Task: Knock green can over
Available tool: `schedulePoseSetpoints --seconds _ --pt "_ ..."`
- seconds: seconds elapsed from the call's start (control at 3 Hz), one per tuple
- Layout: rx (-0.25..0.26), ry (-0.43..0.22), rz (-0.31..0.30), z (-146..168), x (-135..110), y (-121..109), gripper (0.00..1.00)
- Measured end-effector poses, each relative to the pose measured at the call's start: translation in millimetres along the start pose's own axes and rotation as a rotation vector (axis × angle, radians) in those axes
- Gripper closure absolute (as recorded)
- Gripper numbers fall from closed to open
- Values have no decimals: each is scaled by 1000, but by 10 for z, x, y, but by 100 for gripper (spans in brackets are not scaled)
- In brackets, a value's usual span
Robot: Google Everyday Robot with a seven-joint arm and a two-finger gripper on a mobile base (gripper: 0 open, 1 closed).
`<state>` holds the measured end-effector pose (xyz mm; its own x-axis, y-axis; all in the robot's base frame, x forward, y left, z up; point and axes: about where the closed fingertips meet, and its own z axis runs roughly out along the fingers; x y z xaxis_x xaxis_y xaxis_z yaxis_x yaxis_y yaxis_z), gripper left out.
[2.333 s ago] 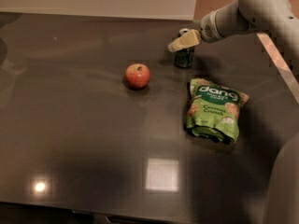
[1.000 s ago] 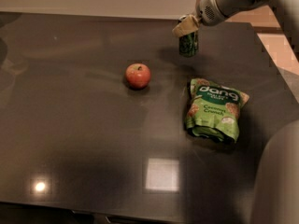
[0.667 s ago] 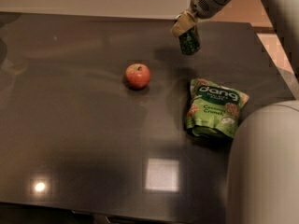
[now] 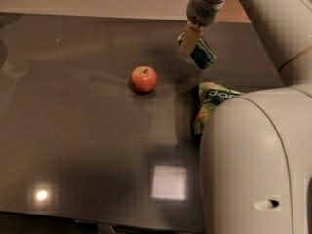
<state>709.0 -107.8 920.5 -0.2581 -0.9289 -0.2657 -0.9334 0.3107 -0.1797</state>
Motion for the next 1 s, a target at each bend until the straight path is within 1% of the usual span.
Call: schedulePoseSetpoints --seconds 0.33,0.67,1.0 --pt "-41 113 -111 133 40 111 84" --pt "-56 196 -197 272 66 157 60" --pt "-76 251 -258 413 97 206 36"
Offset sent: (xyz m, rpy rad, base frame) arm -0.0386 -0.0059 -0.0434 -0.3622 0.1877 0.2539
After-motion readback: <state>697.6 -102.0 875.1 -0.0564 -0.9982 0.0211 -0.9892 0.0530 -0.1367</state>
